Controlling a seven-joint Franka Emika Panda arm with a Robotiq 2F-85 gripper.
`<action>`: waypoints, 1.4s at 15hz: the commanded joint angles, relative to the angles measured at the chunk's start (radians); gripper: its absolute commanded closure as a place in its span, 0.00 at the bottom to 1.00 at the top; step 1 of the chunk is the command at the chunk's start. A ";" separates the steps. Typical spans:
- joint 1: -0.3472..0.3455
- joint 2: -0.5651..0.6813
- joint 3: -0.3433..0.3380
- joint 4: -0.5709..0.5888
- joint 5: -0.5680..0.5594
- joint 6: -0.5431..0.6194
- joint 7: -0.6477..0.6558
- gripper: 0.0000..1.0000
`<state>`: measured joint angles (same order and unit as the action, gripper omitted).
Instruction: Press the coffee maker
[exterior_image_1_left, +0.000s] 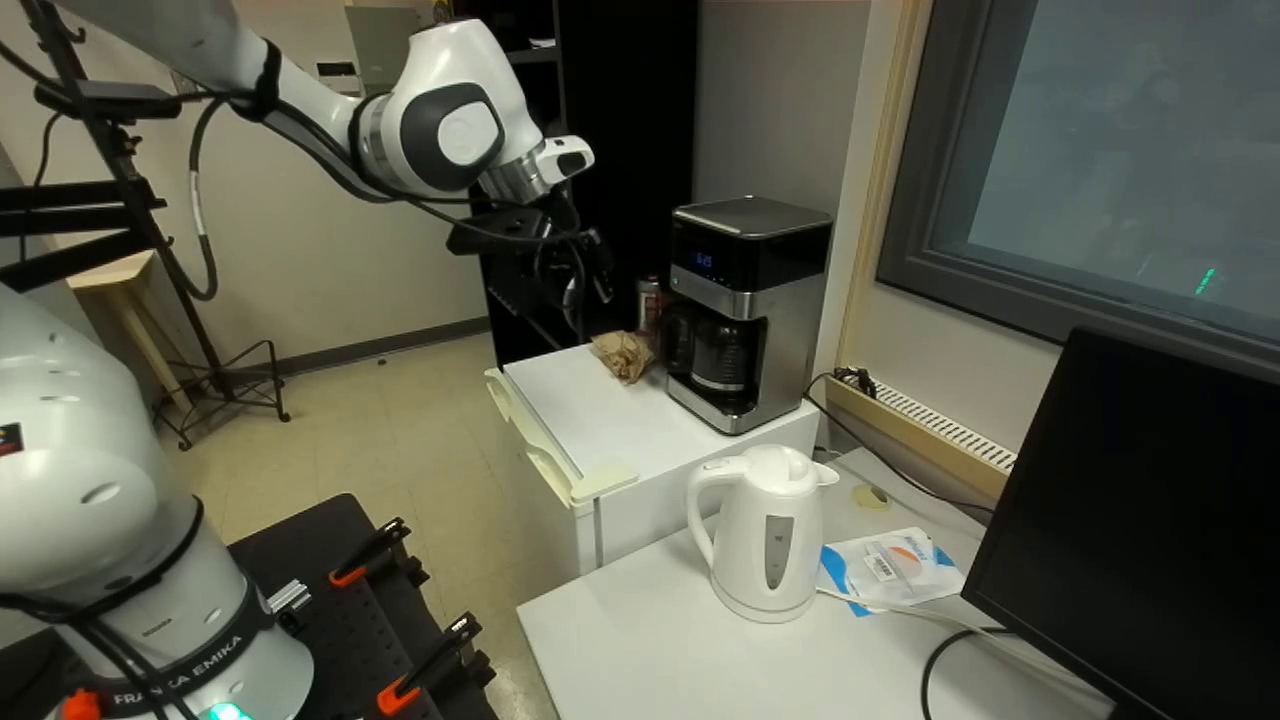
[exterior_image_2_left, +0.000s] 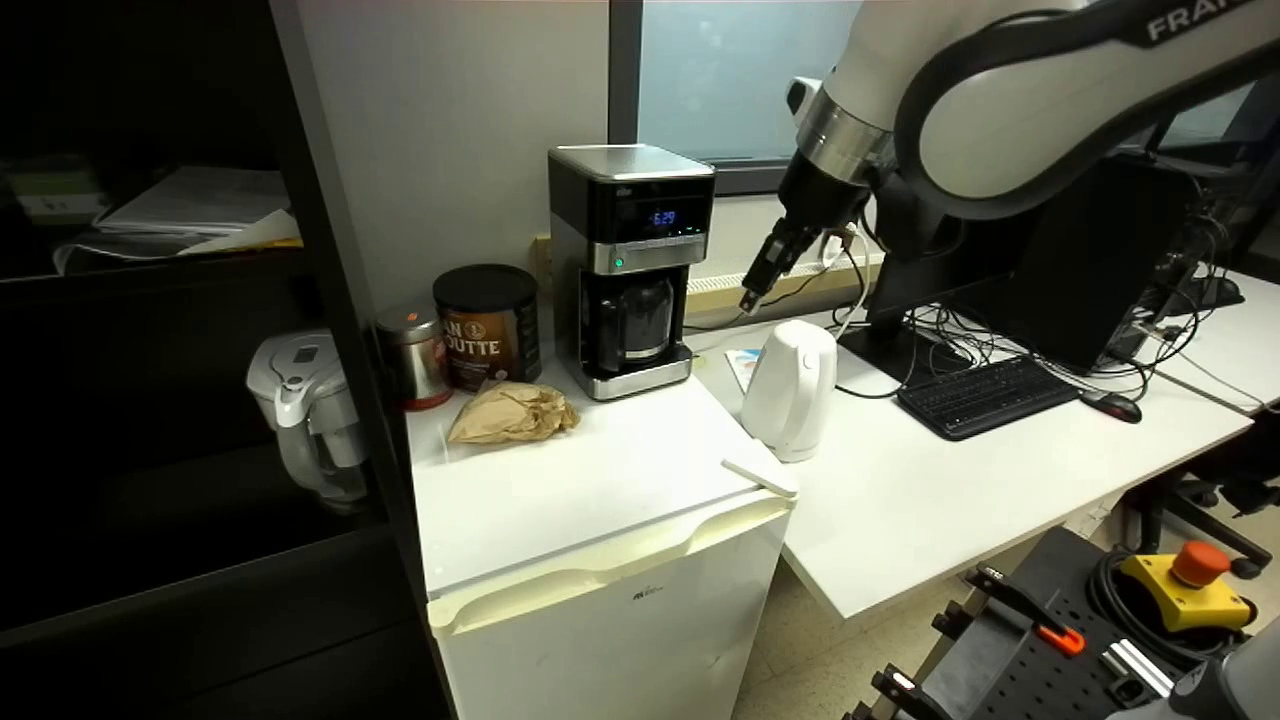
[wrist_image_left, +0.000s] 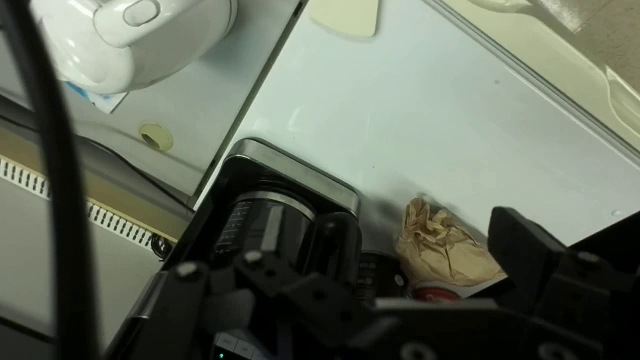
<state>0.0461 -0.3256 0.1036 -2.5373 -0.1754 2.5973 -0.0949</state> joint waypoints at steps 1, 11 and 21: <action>-0.023 -0.042 -0.039 -0.103 -0.109 0.141 -0.118 0.00; -0.535 -0.058 0.176 -0.196 -0.750 0.715 0.055 0.33; -1.126 -0.111 0.814 -0.211 -0.368 1.040 -0.077 0.99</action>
<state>-0.9185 -0.4202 0.7237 -2.7479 -0.6562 3.5706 -0.1311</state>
